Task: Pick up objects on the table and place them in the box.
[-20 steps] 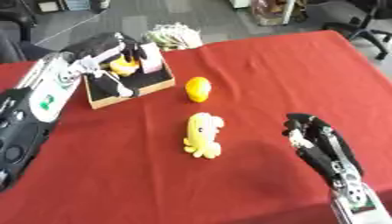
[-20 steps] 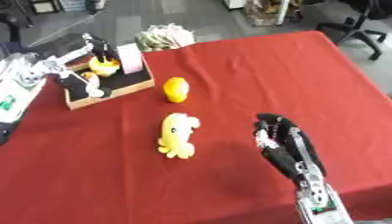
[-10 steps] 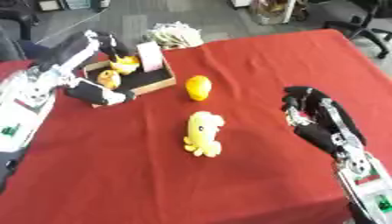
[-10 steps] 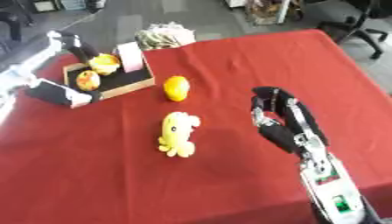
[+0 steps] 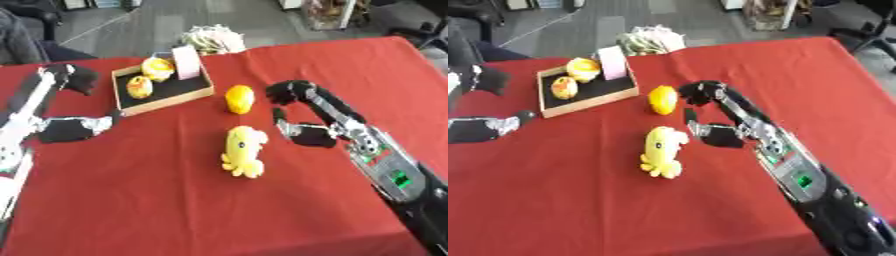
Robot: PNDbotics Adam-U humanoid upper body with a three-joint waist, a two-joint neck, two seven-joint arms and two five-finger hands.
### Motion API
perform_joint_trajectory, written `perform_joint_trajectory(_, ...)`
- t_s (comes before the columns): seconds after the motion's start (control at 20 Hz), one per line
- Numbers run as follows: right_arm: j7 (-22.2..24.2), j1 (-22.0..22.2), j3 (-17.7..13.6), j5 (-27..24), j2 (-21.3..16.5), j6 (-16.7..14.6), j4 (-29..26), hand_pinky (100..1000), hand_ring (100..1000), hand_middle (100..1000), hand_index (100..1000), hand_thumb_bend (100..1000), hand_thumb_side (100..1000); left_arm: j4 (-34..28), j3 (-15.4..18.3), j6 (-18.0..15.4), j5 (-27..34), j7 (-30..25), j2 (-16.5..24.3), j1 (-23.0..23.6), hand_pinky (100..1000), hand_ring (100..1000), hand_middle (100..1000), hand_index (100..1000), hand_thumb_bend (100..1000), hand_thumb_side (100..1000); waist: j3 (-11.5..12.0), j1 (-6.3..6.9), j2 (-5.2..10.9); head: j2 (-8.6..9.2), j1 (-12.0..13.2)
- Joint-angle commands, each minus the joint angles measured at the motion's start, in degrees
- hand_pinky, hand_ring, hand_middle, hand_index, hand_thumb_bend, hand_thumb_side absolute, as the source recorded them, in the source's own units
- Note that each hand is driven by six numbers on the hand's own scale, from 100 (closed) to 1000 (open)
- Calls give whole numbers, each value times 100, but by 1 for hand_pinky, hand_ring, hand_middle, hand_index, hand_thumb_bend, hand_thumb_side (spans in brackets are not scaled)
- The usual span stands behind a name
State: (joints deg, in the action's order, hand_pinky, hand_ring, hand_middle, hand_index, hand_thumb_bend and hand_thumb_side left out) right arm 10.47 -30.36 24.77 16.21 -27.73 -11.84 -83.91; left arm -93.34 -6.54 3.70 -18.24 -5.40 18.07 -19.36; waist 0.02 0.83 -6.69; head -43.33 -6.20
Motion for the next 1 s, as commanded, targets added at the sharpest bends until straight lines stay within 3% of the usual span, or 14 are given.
perform_joint_trajectory(0.05,299,-406,319,318,-23,-168,410,792,820,806,871,102,239,-216,-3,-51,312,310,-5,265,743,581,557,695,600,202,-12,21,181,-23,11)
perform_joint_trajectory(0.2,575,-677,516,594,145,-371,858,812,854,826,877,168,247,-412,-80,-111,582,484,-34,714,742,579,556,695,599,205,-13,17,214,-60,31)
perform_joint_trajectory(0.4,933,-853,525,952,348,-654,1436,840,892,854,886,231,274,-732,-139,-156,707,503,-120,1254,741,577,553,693,598,208,-4,23,261,-78,37)
perform_joint_trajectory(0.7,1478,-921,419,1497,501,-1003,1881,843,886,851,890,272,315,-839,-162,-93,697,438,-211,1462,741,576,553,695,599,219,20,18,277,-79,50)
perform_joint_trajectory(0.85,1755,-932,339,1775,537,-1133,1953,813,824,807,866,250,259,-831,-179,-83,681,387,-246,1497,740,576,553,695,598,221,8,11,280,-79,60)
perform_joint_trajectory(0.95,1943,-939,183,1962,580,-1176,1948,748,719,700,775,211,153,-828,-184,-84,674,368,-268,1509,740,576,553,695,598,224,-5,12,285,-79,73)
perform_joint_trajectory(1.0,2034,-943,74,2054,607,-1185,1913,706,630,596,680,189,100,-827,-183,-85,669,364,-278,1515,740,575,552,695,597,225,-11,15,288,-79,82)
